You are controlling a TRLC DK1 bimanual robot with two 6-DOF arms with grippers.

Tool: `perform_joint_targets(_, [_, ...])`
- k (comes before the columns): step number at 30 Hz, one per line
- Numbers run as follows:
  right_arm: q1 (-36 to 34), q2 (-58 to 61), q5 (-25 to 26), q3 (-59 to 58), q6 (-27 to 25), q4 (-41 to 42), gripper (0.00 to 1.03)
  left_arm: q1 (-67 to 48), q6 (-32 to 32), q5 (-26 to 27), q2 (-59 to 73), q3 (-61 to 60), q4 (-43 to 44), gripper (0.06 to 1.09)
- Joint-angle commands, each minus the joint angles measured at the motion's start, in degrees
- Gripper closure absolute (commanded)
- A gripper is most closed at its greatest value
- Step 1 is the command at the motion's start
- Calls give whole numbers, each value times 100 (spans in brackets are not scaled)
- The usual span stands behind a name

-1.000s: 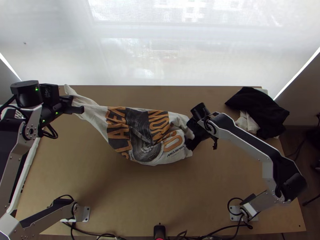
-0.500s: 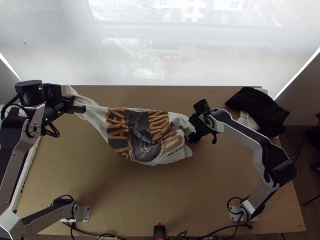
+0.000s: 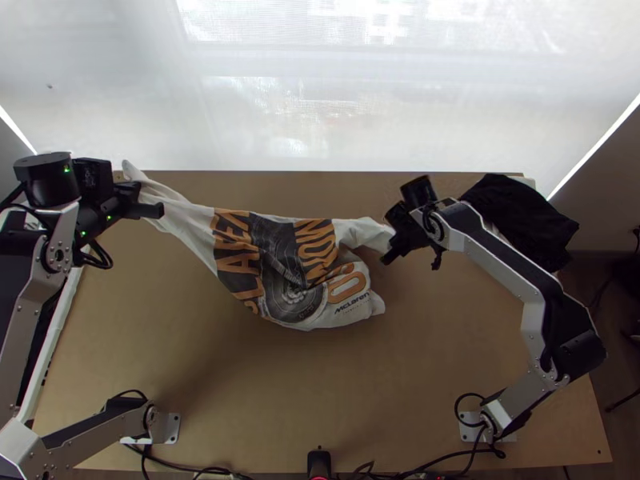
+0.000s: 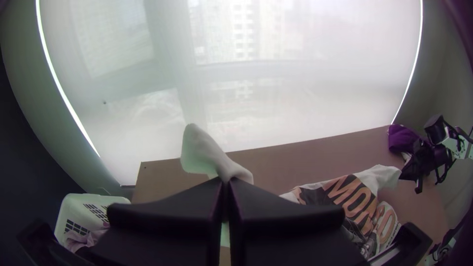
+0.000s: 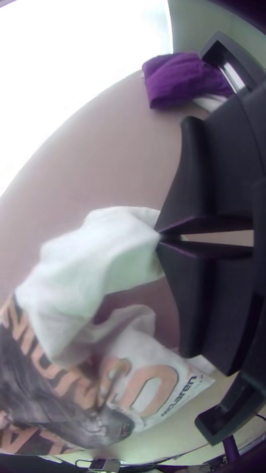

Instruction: Fold the t-shirt

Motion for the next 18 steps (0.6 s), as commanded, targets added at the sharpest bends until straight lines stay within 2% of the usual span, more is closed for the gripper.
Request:
perform_joint_targets(1, [-197,-559,34,1195,20,-269,100,89,-22,-289,-107,401,204,105])
perform_joint_targets(9, [-65,-963,544,2980,28,-744,100,291,66,-975,-336,893,889,105])
perform_joint_targets(18, [365,-1719,1177,3621,-16,-665,100,1354,83,-1256,-600,1192,2058,105])
